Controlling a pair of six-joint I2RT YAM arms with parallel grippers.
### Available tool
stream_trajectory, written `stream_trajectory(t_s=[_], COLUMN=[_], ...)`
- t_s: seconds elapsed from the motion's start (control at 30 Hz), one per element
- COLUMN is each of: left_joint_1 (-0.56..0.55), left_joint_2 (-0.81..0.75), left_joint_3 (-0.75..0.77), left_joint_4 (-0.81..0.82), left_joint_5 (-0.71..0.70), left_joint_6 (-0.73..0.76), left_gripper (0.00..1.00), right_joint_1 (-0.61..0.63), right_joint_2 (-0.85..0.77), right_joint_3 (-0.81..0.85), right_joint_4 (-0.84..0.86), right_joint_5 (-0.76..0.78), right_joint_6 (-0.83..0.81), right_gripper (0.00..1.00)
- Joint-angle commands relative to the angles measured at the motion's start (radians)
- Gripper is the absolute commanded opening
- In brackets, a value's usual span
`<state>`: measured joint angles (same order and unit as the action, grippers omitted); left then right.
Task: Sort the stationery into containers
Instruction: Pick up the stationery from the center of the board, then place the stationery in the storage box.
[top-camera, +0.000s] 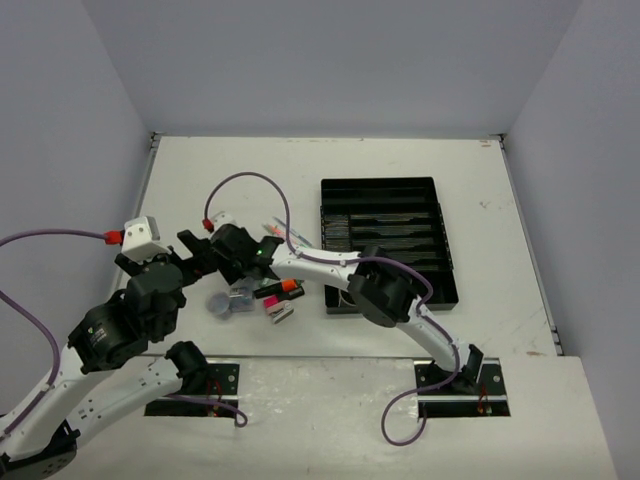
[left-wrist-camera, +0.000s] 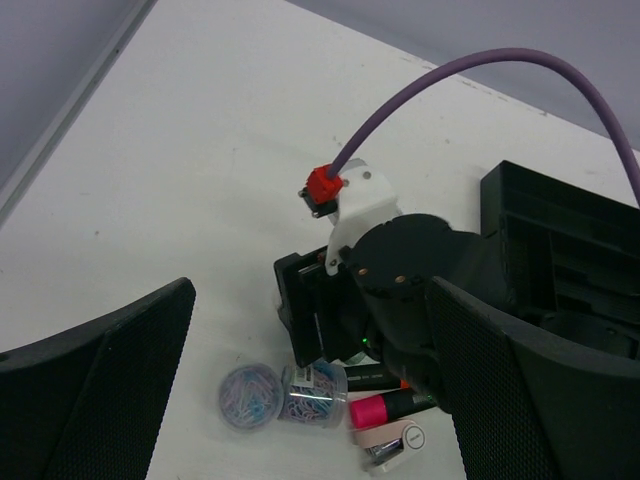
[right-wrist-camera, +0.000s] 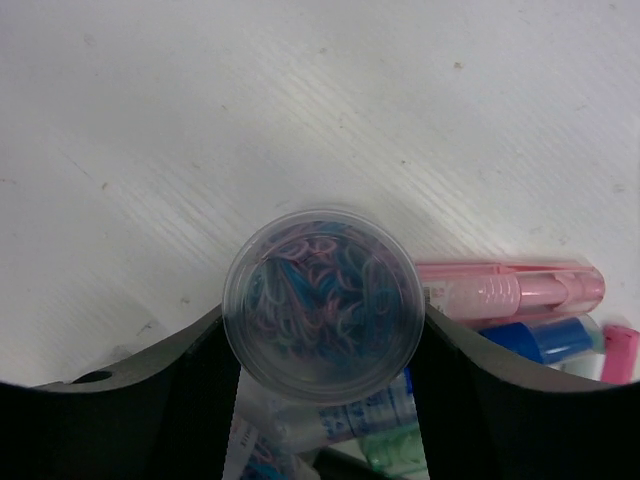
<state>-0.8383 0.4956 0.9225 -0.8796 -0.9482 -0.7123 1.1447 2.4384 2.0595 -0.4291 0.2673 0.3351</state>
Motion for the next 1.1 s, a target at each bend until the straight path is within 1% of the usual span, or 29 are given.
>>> stream_trajectory(t_s=[0.0,0.07,0.2,0.3,0.37,0.47,0.53,0.6,0.7,0.87,1.07], left_joint_1=[0.005,0.005,0.004,0.005,0.005,0.005,0.005,0.004,0.004,0.004,0.004], left_joint_2=[-0.005,-0.006,-0.006,-0.006,-0.006,-0.005,-0.003,-0.003,0.000,0.009,0.009], left_joint_3=[-0.005,-0.005,-0.005,-0.006,-0.006,-0.005,-0.005,-0.007,-0.011,-0.011,-0.013], left_joint_4=[0.044,0.045,0.047,0.048,0.048,0.048,0.048,0.049,0.059,0.059,0.065], left_joint_5=[-0.011,-0.011,-0.012,-0.011,-0.011,-0.009,-0.009,-0.008,0.000,0.002,0.012], left_joint_6=[0.016,0.016,0.019,0.019,0.020,0.022,0.022,0.024,0.036,0.037,0.045], left_gripper=[1.00,1.00,1.00,1.00,1.00,1.00,1.00,1.00,1.00,1.00,1.00], right_joint_1=[-0.107,-0.164,-0.257,-0.359,-0.408,-0.510,-0.579,-0.628,-0.667,-0.670,-0.672], right_joint_2=[-0.245,-0.330,-0.444,-0.504,-0.507,-0.459,-0.402,-0.367,-0.324,-0.301,-0.272], right_joint_3=[-0.086,-0.163,-0.269,-0.309,-0.310,-0.264,-0.175,-0.132,-0.089,-0.147,-0.188], right_joint_4=[0.106,0.131,0.156,0.162,0.151,0.084,0.007,-0.056,-0.107,-0.106,-0.096], right_joint_5=[-0.015,-0.042,-0.093,-0.118,-0.118,-0.082,-0.045,-0.032,-0.062,-0.051,-0.074], right_joint_6=[0.000,0.006,0.019,0.022,0.019,0.011,0.010,0.015,0.039,0.049,0.062], right_gripper=[0.44,0.44,0.44,0.44,0.44,0.44,0.44,0.45,0.46,0.48,0.50])
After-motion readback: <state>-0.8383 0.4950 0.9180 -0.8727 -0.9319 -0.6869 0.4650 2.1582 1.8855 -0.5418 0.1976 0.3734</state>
